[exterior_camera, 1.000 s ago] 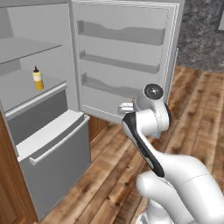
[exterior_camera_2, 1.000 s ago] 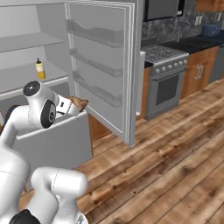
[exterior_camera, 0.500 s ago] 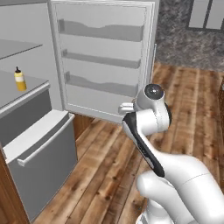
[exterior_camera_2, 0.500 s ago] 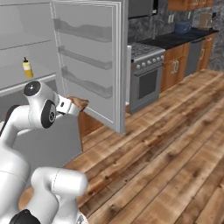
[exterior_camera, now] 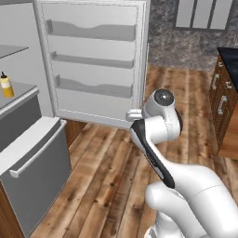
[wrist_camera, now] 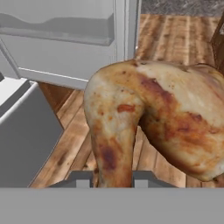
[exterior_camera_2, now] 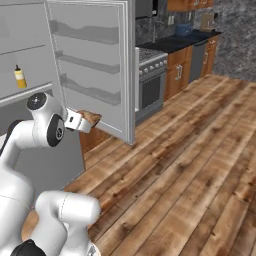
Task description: Pick chicken drumstick from the fridge and place it on the plate on the counter.
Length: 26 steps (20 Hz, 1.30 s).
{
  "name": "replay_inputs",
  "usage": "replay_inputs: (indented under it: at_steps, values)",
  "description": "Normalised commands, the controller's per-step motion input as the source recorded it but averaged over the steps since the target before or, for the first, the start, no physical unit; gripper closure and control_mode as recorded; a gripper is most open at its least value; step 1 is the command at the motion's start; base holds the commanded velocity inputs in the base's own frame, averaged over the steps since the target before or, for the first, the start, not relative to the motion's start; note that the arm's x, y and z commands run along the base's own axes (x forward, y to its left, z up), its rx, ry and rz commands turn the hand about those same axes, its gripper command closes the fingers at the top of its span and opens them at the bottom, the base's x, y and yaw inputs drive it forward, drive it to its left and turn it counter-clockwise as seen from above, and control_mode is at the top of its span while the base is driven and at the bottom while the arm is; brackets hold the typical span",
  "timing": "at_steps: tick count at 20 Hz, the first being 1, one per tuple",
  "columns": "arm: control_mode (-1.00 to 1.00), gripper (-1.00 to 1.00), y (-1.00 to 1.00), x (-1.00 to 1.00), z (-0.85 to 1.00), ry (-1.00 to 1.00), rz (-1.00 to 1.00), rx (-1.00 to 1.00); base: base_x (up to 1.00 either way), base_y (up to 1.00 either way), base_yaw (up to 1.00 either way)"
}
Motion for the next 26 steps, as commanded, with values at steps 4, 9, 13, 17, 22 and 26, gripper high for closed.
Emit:
replay_inputs:
  at_steps: [4, 9, 13, 17, 22, 26]
  values:
    - [1.00, 1.00, 0.00, 0.00, 0.00, 0.00, 0.00, 0.00, -0.17, 0.00, -0.23]
    - [1.00, 1.00, 0.00, 0.00, 0.00, 0.00, 0.00, 0.00, 0.00, -0.08, -0.13]
    - [1.00, 1.00, 0.00, 0.00, 0.00, 0.00, 0.00, 0.00, 0.00, -0.34, -0.05]
    - [1.00, 1.00, 0.00, 0.00, 0.00, 0.00, 0.00, 0.00, 0.00, -0.42, -0.06]
    - [1.00, 1.00, 0.00, 0.00, 0.00, 0.00, 0.00, 0.00, -0.02, -0.44, -0.05]
    - [1.00, 1.00, 0.00, 0.00, 0.00, 0.00, 0.00, 0.00, 0.00, -0.45, -0.06]
